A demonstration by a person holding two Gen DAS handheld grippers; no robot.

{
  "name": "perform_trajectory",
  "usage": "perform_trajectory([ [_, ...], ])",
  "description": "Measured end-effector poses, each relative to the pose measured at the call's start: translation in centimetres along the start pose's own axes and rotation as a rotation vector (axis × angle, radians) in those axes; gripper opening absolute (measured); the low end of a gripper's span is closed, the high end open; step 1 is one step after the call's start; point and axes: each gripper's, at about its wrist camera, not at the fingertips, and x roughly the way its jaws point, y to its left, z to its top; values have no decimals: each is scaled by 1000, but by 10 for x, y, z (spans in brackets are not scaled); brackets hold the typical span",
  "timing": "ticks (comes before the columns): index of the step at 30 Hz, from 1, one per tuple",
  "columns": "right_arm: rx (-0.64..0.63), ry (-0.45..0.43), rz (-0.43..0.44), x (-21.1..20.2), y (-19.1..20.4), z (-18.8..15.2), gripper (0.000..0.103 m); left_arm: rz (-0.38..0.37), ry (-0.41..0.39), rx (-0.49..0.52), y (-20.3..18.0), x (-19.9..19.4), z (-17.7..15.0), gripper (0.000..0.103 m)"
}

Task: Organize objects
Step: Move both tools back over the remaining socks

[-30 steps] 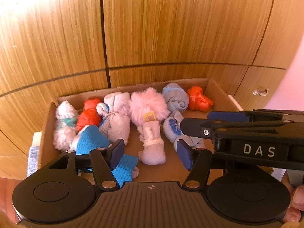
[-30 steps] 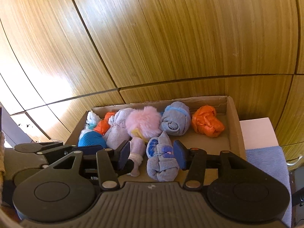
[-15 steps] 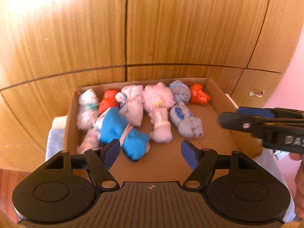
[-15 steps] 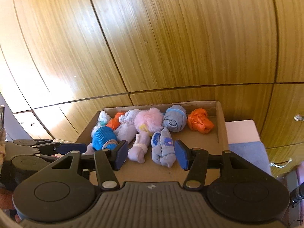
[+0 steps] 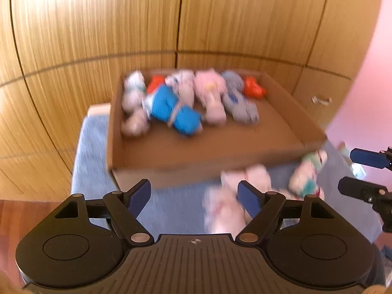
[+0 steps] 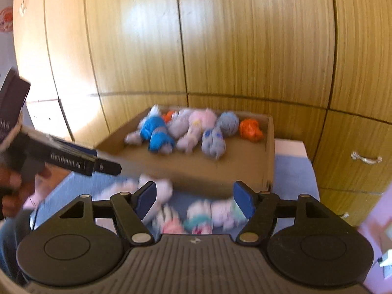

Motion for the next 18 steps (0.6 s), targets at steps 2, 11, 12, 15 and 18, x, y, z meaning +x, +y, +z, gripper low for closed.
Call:
perform_trajectory([
  [2,-6,-3,-12,-3,4,-11,65,-8,14,-1,0,-1,-9,82],
  [11,-37,2,20,-1,29,-38,58,-22,30,5,1,-7,-26,82],
  [12,-35,10,20,3,30,-40,57,-24,34,2,1,-6,-26,82],
  [15,-37,23,15,9,32,-44,57,-32,43,3,0,-5,-24,83],
  [18,-38,30,6,13,31,-46,57,-43,50,21,-5,0,-21,83],
])
